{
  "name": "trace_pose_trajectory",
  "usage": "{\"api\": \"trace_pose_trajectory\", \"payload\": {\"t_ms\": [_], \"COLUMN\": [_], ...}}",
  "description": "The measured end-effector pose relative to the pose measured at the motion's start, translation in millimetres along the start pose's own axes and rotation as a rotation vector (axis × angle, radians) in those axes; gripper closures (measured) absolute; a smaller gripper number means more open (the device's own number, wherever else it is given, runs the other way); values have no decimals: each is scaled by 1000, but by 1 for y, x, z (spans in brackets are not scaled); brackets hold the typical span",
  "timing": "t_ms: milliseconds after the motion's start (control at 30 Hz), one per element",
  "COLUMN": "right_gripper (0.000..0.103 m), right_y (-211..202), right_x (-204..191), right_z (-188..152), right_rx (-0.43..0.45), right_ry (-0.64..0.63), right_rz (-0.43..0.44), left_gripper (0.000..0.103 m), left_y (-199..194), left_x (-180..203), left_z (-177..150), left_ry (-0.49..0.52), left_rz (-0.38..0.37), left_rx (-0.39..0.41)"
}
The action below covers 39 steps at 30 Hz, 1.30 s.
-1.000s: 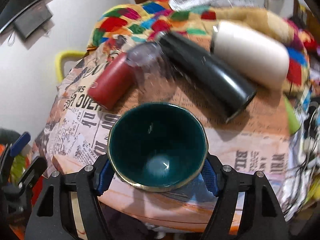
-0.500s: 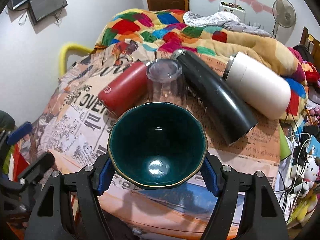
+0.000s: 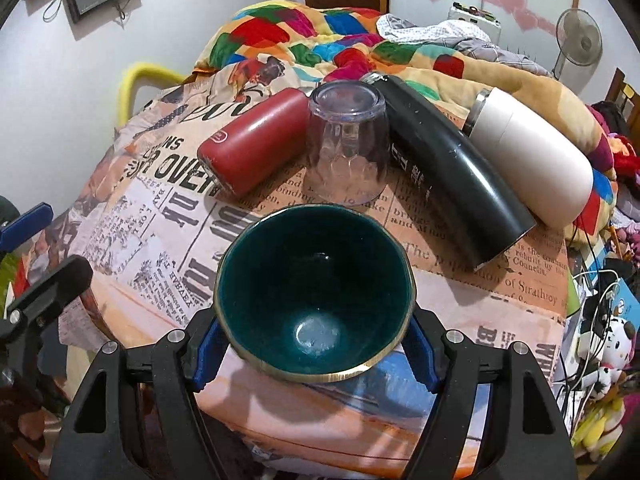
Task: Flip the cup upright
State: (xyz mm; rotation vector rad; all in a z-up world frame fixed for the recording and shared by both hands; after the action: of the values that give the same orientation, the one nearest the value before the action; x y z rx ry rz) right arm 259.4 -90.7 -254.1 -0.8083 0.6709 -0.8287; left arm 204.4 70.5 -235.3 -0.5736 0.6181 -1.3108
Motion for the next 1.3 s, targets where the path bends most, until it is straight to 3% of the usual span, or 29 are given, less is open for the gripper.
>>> {"api": "trace_pose_trajectory", "payload": {"t_ms": [233, 500, 667, 1000, 1133, 1300], "right_gripper": [26, 26, 26, 24, 20, 18], "right_y": [-6, -58, -124, -296, -330, -342], "right_x": [-7, -9, -8, -37, -55, -73], "right_z": [-10, -14, -16, -40, -51, -66], "right_rx": [-20, 76, 223, 685, 815, 884], "right_ry": [-12, -30, -24, -54, -79, -105], "right_rz": [1, -14, -21, -53, -61, -71], "left_gripper": [7, 7, 7, 7, 7, 5], "left_y": [-21, -71, -124, -258, -298, -323], "left_x": [3, 14, 25, 30, 32, 29], "left_z": [8, 24, 37, 51, 43, 30], "left_ry": [1, -4, -13, -54, -67, -91], "left_rz": [-8, -50, -85, -132, -117, -94], "left_rx": [39, 124, 220, 532, 632, 688]}}
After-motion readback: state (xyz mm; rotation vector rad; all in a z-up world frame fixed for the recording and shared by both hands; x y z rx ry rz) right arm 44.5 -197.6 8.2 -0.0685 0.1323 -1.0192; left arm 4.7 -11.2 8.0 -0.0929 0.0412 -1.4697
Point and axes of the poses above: each gripper's, at about its wrist camera, not at the fingertips, and y roughly the way its jaws point, x to its right, z to its top, the point moved 3 cm from there along y, roughly the way its jaws point, and after that the axes turned 8 degrees about z, right-handed, at the moved point
